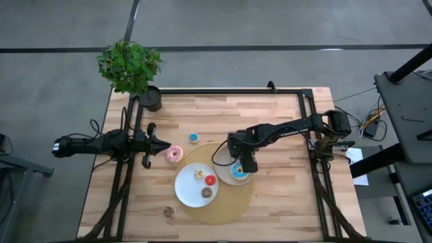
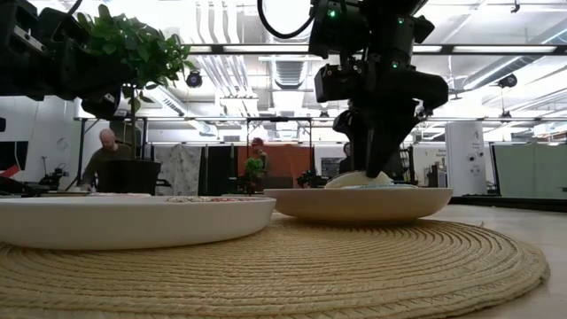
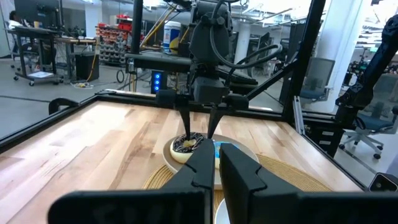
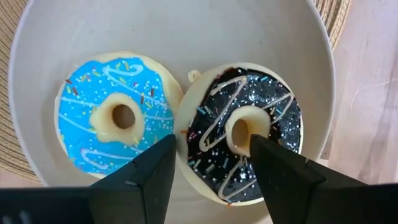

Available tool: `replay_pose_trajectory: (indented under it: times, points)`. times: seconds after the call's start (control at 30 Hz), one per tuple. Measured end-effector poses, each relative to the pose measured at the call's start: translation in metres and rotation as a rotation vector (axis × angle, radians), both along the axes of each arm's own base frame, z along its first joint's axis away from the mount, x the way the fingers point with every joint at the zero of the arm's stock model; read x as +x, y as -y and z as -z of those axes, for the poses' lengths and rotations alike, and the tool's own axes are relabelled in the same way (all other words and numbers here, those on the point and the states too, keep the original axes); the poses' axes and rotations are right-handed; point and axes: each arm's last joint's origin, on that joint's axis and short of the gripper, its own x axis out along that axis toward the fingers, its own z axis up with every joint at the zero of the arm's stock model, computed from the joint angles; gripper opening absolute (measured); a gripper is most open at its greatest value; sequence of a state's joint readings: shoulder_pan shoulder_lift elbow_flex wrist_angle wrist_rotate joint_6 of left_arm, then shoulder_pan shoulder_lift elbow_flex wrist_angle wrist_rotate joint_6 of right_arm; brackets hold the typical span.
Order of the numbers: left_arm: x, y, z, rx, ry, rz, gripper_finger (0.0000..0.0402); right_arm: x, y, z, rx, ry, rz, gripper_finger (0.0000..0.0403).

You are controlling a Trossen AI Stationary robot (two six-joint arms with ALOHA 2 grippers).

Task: Pick & Place donuts
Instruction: Put the large black donut on the gray plate, then put the large pink donut on the gray plate

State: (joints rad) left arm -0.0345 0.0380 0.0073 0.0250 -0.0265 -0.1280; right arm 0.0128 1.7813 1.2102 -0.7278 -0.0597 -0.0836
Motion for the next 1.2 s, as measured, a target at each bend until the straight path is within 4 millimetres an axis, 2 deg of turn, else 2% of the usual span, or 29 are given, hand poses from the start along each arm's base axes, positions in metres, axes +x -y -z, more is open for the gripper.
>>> replay_pose_trajectory:
  times: [0.4, 0.77, 1.2]
  points:
    - [0.0, 0.0, 0.0, 0.0, 0.0, -0.001, 0.0, -0.001, 0.003, 0.002, -0.104, -0.007, 0.034, 0.0194]
    - [0.0, 0.0, 0.0, 0.0, 0.0, 0.0, 0.0, -0.002, 0.003, 0.002, -0.108, -0.013, 0.036, 0.0191]
    - [0.0, 0.0, 0.0, 0.0, 0.0, 0.0, 0.0, -0.003, 0.003, -0.018, -0.107, 0.031, 0.036, 0.0189]
